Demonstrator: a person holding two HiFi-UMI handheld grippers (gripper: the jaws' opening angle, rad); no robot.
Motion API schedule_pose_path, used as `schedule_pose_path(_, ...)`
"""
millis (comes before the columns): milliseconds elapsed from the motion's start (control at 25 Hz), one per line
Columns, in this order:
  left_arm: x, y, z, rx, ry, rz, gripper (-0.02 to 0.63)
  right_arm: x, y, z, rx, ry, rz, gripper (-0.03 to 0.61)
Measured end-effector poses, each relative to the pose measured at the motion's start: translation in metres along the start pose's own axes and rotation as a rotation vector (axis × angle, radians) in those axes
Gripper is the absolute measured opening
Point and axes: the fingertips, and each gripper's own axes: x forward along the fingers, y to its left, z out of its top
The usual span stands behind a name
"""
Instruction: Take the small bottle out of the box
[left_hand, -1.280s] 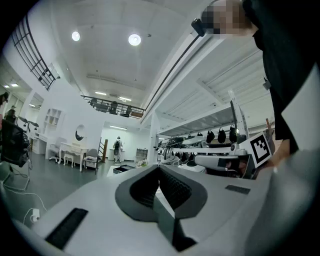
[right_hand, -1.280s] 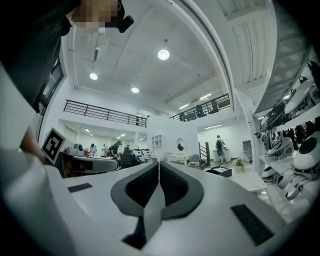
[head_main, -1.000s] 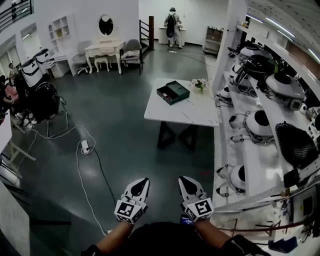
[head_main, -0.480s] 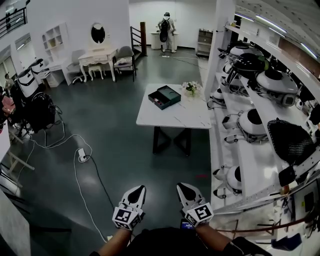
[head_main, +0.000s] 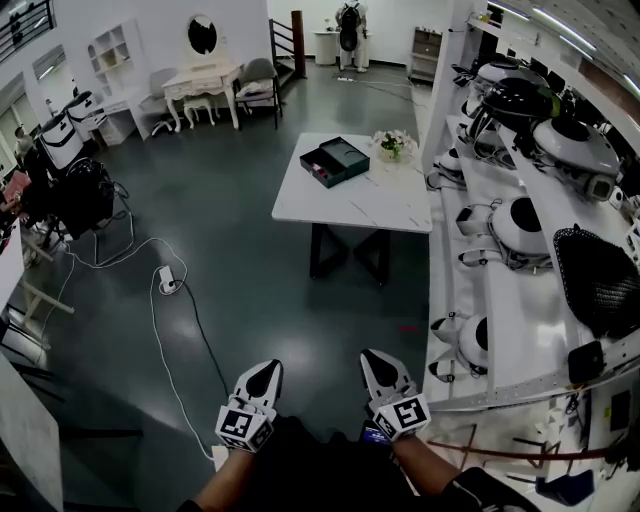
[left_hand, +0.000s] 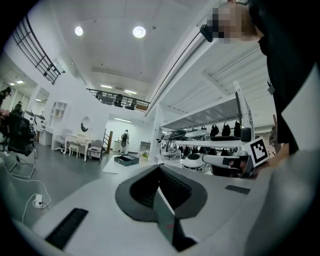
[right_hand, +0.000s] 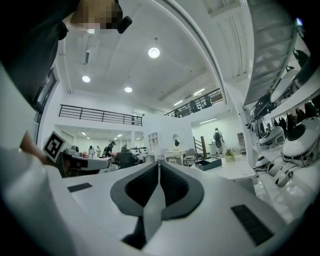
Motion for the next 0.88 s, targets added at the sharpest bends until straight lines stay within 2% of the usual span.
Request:
schedule_pose_path(200,0.02,0.03,-0.013,-0.035,0.014,0.018,0.015,0.032,-0.019,-0.006,0.015,-0.001,-0.018,0.038)
schedule_pose_path(440,0.075,0.1,-0.007,-0.045,-0.01,0.002,0.015,0.104,-0.035,-0.011,0.005,0.04,-0.026,0.038)
schedule_pose_path(600,0.122,0.153,0.013,-0.012,-0.033,-0.02,0.015,0.179,-0.041,-0.006,-0.028,0.058,0.004,0.038)
schedule_pose_path(720,0.143,0.192,0.028,-0.019,-0.036,0.004,0.015,0.23,-0.039,0.004,-0.045,0.064,0.016,0.038)
schedule_pose_path(880,0.168,0.231,0.03,0.031,-0.013,0.003,0.015,0.28,-0.042,0.012,-0.073,0.064,0.01,0.038)
